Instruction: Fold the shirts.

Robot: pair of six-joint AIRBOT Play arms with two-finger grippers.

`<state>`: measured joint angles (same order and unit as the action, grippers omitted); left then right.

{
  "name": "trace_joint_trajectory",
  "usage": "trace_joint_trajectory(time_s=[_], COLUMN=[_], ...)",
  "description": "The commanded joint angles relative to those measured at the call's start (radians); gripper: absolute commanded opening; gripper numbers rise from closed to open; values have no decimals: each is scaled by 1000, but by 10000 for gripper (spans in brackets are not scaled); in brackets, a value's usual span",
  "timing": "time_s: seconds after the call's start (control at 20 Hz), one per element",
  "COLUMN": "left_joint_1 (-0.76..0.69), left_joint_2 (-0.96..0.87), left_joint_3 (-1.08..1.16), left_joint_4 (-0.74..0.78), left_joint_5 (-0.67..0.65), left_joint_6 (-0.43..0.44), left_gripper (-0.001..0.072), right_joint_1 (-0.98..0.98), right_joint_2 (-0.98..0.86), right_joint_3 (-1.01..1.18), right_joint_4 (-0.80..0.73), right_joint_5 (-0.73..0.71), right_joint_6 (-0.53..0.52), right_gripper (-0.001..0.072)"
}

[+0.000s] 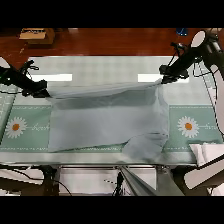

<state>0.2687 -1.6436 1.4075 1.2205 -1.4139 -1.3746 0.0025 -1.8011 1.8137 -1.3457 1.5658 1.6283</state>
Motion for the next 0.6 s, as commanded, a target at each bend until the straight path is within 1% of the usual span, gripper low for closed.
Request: trace_joint_trajectory(time_s=[0.0,0.2,0.25,0.3,0.35,0.4,0.5,0.55], left_joint_1=[-2,-14,-13,-10,-2,12,58,92], left_joint_2=[-7,-16,-16,-15,-11,-5,29,59], left_joint_3=[1,1,1,1,1,1,1,-3], left_joint_4=[25,26,26,32,50,75,149,149], left_joint_5=[-26,-26,-26,-29,-44,-72,-128,-132], left_joint_6=[-34,-37,-34,-33,-34,-34,-35,-56], left_gripper=[18,19,32,193,463,567,567,568], right_joint_1=[15,41,41,40,35,28,24,-1], right_joint_2=[-6,-7,-10,-10,-5,4,39,68], right_joint_3=[-13,-40,-40,-39,-39,-39,-40,-40], right_joint_4=[-16,-33,-33,-40,-55,-96,-312,-344], right_joint_5=[51,15,11,8,25,65,182,198], right_joint_6=[37,37,37,32,-8,-75,-204,-185], right_gripper=[17,18,23,140,250,265,276,356])
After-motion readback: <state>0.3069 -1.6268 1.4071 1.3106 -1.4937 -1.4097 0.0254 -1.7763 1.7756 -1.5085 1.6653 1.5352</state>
